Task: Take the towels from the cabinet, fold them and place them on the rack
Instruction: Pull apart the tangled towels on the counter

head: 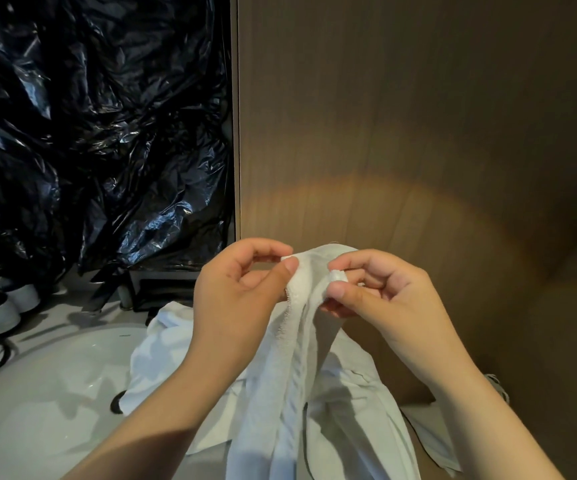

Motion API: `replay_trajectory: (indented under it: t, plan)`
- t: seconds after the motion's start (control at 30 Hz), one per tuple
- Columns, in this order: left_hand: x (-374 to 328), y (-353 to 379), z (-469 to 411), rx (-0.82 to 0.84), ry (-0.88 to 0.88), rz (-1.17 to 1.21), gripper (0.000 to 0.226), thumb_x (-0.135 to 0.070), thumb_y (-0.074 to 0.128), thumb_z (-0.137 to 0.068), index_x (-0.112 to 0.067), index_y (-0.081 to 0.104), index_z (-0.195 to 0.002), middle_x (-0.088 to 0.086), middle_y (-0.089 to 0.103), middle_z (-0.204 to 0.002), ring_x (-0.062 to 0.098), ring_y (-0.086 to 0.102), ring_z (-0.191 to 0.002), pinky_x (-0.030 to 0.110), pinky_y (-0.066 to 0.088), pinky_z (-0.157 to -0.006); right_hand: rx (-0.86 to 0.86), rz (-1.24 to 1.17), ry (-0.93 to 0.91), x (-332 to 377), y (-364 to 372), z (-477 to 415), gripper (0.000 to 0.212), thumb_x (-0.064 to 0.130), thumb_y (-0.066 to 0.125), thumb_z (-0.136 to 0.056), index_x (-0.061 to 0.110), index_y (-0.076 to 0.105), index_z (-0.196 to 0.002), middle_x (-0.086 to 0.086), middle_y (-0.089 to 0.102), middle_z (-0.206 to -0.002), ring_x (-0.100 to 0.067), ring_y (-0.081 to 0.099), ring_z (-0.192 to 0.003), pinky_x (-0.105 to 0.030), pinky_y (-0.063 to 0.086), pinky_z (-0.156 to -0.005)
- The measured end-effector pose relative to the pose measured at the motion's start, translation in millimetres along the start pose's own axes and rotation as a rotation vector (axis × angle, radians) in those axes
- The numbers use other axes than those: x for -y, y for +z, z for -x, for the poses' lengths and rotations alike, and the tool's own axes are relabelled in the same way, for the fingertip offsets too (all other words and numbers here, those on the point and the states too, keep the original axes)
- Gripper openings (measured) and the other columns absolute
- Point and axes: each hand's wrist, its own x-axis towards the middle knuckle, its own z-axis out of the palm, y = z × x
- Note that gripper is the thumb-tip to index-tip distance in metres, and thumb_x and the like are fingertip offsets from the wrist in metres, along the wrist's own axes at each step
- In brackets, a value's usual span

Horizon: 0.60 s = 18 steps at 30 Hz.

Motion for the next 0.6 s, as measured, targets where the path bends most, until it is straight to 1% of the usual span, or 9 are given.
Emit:
replay_trajectory:
  t: [0.07, 0.1, 0.17, 0.2, 0.3, 0.37, 0.43, 0.5, 0.6]
  plan:
    - [-3.2, -1.2, 1.2, 0.011, -0.008, 0.001, 0.009, -0.011, 0.074, -0.081, -0.016, 0.071, -0.087, -0.001, 0.069, -0.064, 0.012, 0.065, -0.062, 0.032, 0.056, -0.066, 0.052, 0.026, 0.017, 3.8, 1.1, 1.0, 0.023, 0.002, 0.073, -0.078, 0.004, 0.070, -0.100, -0.017, 0.074, -0.082, -0.022, 0.074, -0.075, -0.021, 0.057, -0.068]
    - [-4.3, -2.7, 1.4, 0.012, -0.007, -0.003, 0.009, -0.011, 0.074, -0.081, -0.017, 0.071, -0.088, -0.001, 0.069, -0.067, 0.014, 0.064, -0.064, 0.034, 0.055, -0.067, 0.088, 0.051, 0.022, 5.0, 1.3, 1.7, 0.025, -0.003, 0.073, -0.079, 0.006, 0.071, -0.102, -0.014, 0.075, -0.085, -0.021, 0.074, -0.079, -0.020, 0.057, -0.071]
    - [-6.4, -6.7, 1.9, 0.016, -0.014, 0.012, 0.012, -0.009, 0.074, -0.080, -0.016, 0.071, -0.089, -0.001, 0.069, -0.072, 0.011, 0.063, -0.063, 0.027, 0.051, -0.063, 0.150, 0.097, 0.014, 7.6, 1.9, 3.9, 0.029, -0.008, 0.071, -0.080, 0.009, 0.071, -0.104, -0.008, 0.077, -0.088, -0.020, 0.075, -0.083, -0.019, 0.056, -0.074]
    - [-7.7, -8.8, 2.5, 0.025, -0.032, 0.044, 0.014, -0.008, 0.074, -0.079, -0.015, 0.070, -0.091, 0.001, 0.070, -0.074, 0.011, 0.065, -0.064, 0.023, 0.050, -0.061, 0.150, 0.117, -0.001, 8.9, 2.3, 4.6, 0.029, -0.008, 0.071, -0.080, 0.009, 0.071, -0.103, -0.007, 0.077, -0.087, -0.019, 0.075, -0.082, -0.018, 0.056, -0.074]
    - [-10.1, -12.3, 6.4, 0.080, -0.083, 0.107, 0.022, -0.002, 0.076, -0.076, -0.013, 0.070, -0.094, 0.005, 0.073, -0.081, 0.013, 0.071, -0.072, 0.017, 0.053, -0.063, 0.071, 0.244, -0.073, 10.0, 4.5, 4.2, 0.019, 0.001, 0.074, -0.080, 0.015, 0.074, -0.094, -0.001, 0.076, -0.077, -0.014, 0.074, -0.074, -0.016, 0.055, -0.069]
    - [-10.9, -12.6, 9.0, 0.091, -0.090, 0.117, 0.024, 0.000, 0.076, -0.074, -0.011, 0.069, -0.094, 0.006, 0.074, -0.080, 0.013, 0.072, -0.071, 0.016, 0.053, -0.063, 0.044, 0.321, -0.097, 8.8, 7.2, 3.9, 0.013, 0.010, 0.077, -0.080, 0.018, 0.075, -0.090, 0.002, 0.074, -0.073, -0.014, 0.073, -0.070, -0.020, 0.057, -0.067]
    - [-11.4, -11.9, 10.4, 0.068, -0.085, 0.117, 0.022, 0.000, 0.077, -0.074, -0.010, 0.069, -0.092, 0.005, 0.073, -0.078, 0.013, 0.071, -0.069, 0.016, 0.053, -0.062, 0.028, 0.398, -0.122, 7.7, 10.1, 3.8, 0.009, 0.021, 0.078, -0.079, 0.022, 0.074, -0.088, 0.004, 0.071, -0.069, -0.014, 0.070, -0.068, -0.024, 0.058, -0.066]
    - [-12.1, -10.9, 10.7, 0.042, -0.078, 0.101, 0.020, 0.000, 0.077, -0.074, -0.010, 0.069, -0.089, 0.004, 0.072, -0.075, 0.012, 0.070, -0.067, 0.016, 0.053, -0.061, 0.018, 0.456, -0.149, 6.9, 12.3, 3.3, 0.006, 0.028, 0.077, -0.080, 0.027, 0.073, -0.085, 0.006, 0.068, -0.069, -0.013, 0.066, -0.069, -0.023, 0.056, -0.063]
    - [-14.9, -9.1, 10.4, 0.044, -0.070, 0.091, 0.019, 0.000, 0.077, -0.074, -0.008, 0.069, -0.089, 0.004, 0.072, -0.073, 0.009, 0.068, -0.063, 0.015, 0.052, -0.059, 0.002, 0.486, -0.165, 7.0, 12.4, 2.6, 0.005, 0.031, 0.076, -0.081, 0.032, 0.071, -0.083, 0.006, 0.066, -0.072, -0.014, 0.063, -0.073, -0.021, 0.052, -0.060]
